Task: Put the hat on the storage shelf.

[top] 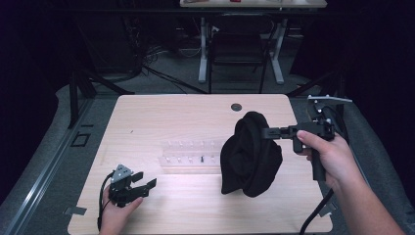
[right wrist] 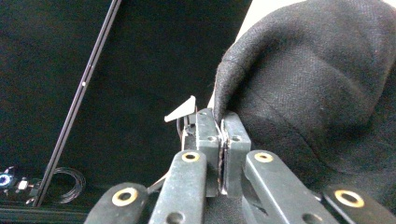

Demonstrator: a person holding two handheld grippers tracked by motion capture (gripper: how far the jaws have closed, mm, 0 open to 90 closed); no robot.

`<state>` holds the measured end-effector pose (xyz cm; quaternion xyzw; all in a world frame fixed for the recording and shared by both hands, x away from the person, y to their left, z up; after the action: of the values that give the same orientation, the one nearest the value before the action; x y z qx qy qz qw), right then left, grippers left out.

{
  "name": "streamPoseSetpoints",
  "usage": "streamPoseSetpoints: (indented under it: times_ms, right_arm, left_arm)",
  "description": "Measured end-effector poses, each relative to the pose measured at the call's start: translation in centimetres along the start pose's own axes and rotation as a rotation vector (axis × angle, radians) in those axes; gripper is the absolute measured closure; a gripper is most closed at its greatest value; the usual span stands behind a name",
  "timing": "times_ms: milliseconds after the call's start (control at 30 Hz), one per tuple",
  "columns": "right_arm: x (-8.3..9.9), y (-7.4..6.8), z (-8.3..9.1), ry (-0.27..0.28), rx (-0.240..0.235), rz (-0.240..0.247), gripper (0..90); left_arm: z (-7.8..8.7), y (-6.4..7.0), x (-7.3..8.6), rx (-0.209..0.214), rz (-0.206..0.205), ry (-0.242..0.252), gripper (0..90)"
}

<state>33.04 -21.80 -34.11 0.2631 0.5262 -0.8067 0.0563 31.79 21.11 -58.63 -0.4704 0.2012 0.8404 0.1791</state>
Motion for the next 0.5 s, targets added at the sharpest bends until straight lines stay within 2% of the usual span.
streamPoseSetpoints:
  times_ms: [500]
  right_arm:
    - [-2.4,-1.5,-1.8,0.015,0.003,0.008,88.4]
  left_arm:
    - [0.0,0.0,0.0,0.001,0.002,0.000,36.5]
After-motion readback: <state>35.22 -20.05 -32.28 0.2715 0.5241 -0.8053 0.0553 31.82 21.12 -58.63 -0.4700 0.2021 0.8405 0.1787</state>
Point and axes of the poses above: each handheld gripper's, and its own axes: z roughly backward along the jaws, x roughly out of its underside, y roughly to its right, the point moved 5 cm from there along -z, roughly forward along the jaws, and after that the axes turned 7 degrees about y, right-handed, at the moved point
